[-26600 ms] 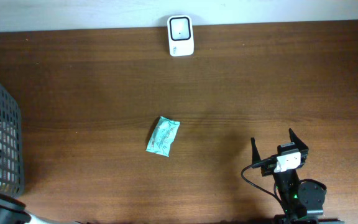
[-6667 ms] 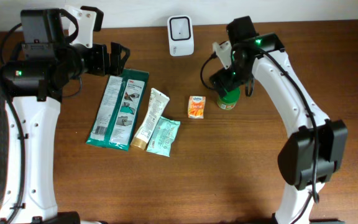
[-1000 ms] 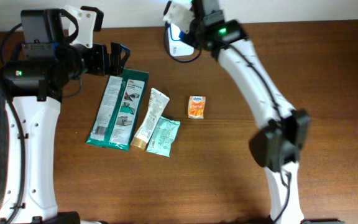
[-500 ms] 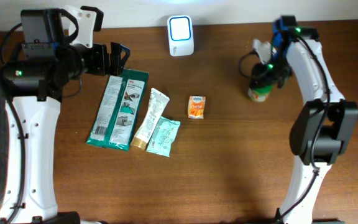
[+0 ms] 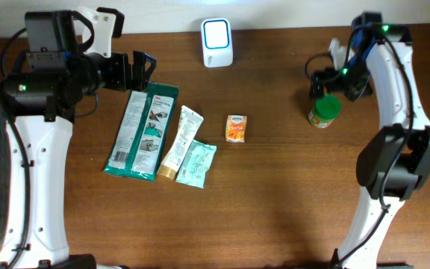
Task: Scan the item barcode
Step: 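Set the jar down at the right side with the right gripper, then grasp the orange Kleenex tissue pack with the right gripper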
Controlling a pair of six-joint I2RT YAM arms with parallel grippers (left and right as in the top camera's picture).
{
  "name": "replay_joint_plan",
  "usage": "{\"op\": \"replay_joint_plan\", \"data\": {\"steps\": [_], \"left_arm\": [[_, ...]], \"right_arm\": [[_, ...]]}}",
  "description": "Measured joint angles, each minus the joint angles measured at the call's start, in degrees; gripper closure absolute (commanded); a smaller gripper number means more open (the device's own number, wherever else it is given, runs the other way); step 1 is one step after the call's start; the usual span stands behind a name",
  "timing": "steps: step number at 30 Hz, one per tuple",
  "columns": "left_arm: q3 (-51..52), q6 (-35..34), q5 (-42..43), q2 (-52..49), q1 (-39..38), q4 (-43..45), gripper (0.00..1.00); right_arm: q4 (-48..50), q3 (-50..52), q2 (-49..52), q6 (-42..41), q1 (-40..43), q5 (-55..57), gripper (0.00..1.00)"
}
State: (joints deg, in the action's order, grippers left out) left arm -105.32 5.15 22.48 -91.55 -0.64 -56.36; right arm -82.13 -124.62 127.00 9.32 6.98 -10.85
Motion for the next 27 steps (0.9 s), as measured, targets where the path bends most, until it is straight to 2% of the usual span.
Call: {"op": "replay_joint_plan", "data": {"steps": [2,4,5,8,11,14,17,20,27], "left_arm": [[0.0,0.0,0.0,0.0,0.0,0.0,0.01],[0.0,0.0,0.0,0.0,0.0,0.0,0.01],[0.0,0.0,0.0,0.0,0.0,0.0,0.01],[0.0,0.0,0.0,0.0,0.0,0.0,0.01],[0.0,0.0,0.0,0.0,0.0,0.0,0.01],[0.0,0.0,0.0,0.0,0.0,0.0,0.01],[0.0,0.0,0.0,0.0,0.0,0.0,0.01],[0.0,0.0,0.0,0.0,0.0,0.0,0.01],[0.0,0.0,0.0,0.0,0.0,0.0,0.01]], "right_arm": [[-5.3,-7.6,-1.2,-4.7,-0.6,-7.3,0.05],[-5.8,-9.2,-3.0,-6.6,-1.1,-13.6,0.20],[-5.9,-9.1,-3.2,-7.4,-1.5,-16.1,0.24],[-4.7,-3.7,-3.2,-8.4,-6.0,-20.0,0.31],[3.8,8.9,-2.8,-11.4,-14.3,-20.2,0.40],[13.7,21.1,-2.3,-17.4,-20.4,-19.0,0.44],[21.0,27.9,-2.1,-24.8,-23.3,-16.3,0.50],[27.1,31.5,-2.2,-29.6,-24.5,-13.7,0.56],[35.3,35.5,-2.8,-36.2,-24.9,-11.5,0.57]]}}
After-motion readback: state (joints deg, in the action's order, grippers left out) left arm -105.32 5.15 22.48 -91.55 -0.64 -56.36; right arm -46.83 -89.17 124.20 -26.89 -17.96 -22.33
